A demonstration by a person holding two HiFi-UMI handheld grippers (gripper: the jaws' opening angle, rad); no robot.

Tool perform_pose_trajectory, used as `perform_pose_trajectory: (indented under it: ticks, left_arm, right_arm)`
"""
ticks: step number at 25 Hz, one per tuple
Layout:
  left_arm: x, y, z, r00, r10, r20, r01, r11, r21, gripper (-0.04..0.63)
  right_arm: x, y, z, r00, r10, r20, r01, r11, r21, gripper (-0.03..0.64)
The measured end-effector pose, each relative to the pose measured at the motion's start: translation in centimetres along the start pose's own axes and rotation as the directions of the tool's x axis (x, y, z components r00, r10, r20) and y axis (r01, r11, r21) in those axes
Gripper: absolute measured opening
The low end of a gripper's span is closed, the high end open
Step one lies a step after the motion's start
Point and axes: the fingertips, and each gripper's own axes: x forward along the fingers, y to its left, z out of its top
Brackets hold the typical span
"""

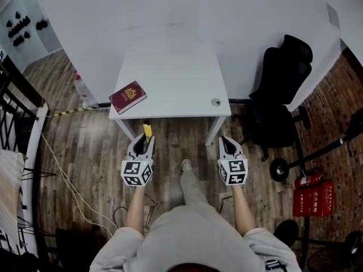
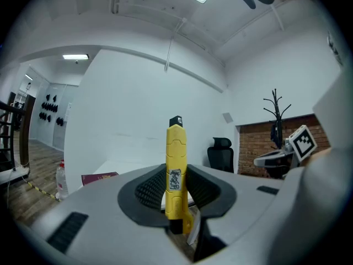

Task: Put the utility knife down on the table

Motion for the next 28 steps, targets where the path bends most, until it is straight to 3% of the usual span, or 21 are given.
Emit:
perform_pose_trajectory:
  ticks: [10, 28]
  left_arm:
    - [7.4, 3.3, 0.2, 1.0, 0.018, -0.012, -0.018, 1.0, 0.003, 0.109]
    - [26.4, 10.1, 4.0, 0.998, 0.046, -0.04, -0.046, 0.999, -0.008, 0.109]
  right_arm:
    - [8.4, -2.4, 0.6, 1.0, 0.029, -0.007, -0.029, 1.0, 0.009, -0.003]
    - [27.0, -10.3, 5.1, 0.997, 0.071, -0.041, -0.071, 0.997, 0.018, -0.002]
